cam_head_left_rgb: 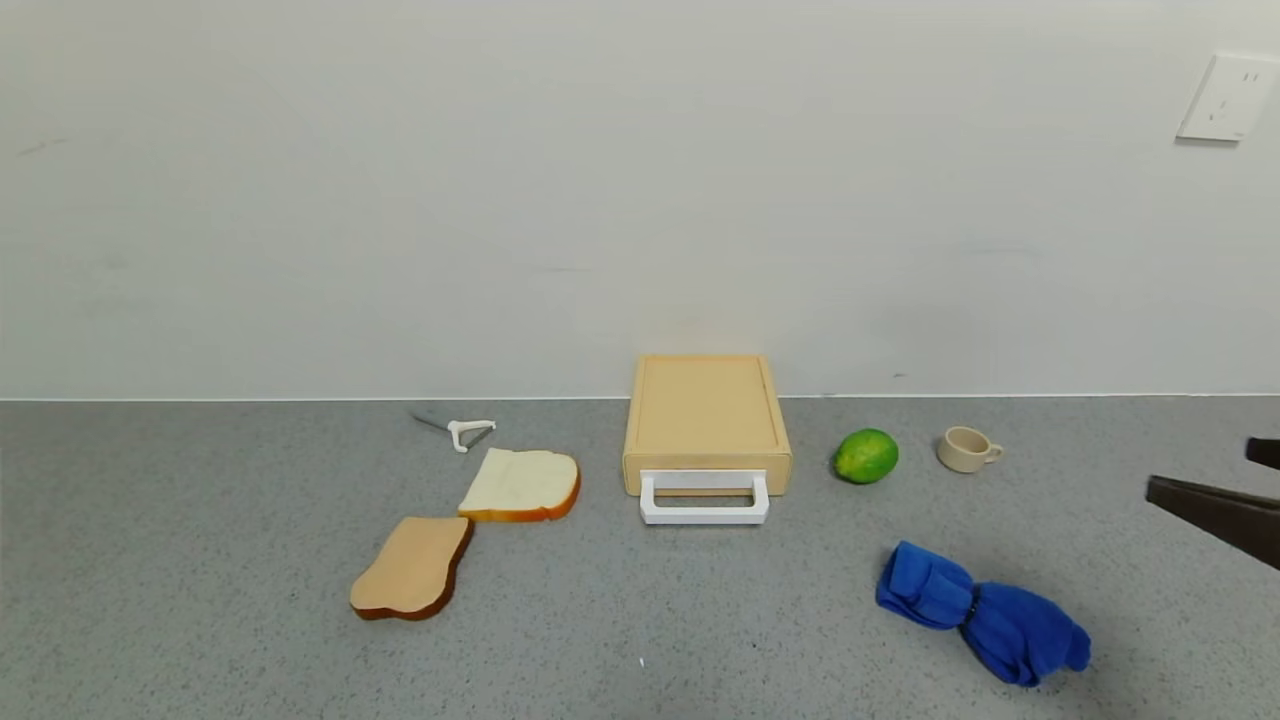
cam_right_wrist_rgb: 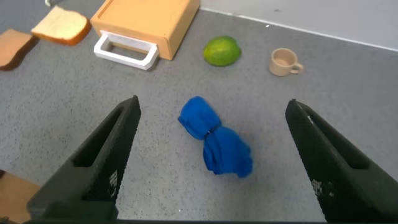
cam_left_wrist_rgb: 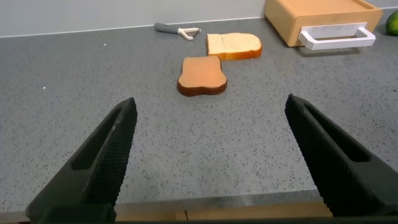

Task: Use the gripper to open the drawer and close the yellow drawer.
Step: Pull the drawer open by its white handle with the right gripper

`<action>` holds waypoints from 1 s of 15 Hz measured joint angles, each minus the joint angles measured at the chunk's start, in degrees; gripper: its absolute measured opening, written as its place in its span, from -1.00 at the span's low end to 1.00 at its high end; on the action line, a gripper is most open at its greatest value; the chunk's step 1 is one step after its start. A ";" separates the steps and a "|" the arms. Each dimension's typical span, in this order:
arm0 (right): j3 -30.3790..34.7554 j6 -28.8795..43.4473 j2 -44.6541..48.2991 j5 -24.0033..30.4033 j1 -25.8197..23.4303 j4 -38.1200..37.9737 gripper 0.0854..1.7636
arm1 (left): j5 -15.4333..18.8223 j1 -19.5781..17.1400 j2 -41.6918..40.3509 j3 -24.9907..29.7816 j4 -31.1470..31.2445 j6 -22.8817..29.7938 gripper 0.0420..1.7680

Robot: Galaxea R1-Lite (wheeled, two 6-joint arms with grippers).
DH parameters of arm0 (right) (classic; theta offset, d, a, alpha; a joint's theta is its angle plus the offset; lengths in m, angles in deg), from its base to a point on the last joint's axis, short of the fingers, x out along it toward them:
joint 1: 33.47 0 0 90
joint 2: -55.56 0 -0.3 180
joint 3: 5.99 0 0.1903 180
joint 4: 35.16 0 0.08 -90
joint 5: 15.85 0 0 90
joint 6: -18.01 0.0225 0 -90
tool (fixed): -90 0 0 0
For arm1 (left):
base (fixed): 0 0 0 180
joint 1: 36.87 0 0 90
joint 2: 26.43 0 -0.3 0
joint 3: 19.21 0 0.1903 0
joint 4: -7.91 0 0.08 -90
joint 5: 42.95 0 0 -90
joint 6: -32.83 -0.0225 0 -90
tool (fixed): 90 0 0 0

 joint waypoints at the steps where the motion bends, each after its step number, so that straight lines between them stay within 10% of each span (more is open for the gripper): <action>1: -3.29 -0.66 -4.57 0.78 0.52 -0.56 0.94 | 0.00 0.00 0.00 0.00 0.00 -0.02 0.94; 15: -41.33 -3.67 -49.66 -5.67 22.32 -17.42 0.94 | 0.00 0.00 0.00 0.00 0.00 -0.02 0.94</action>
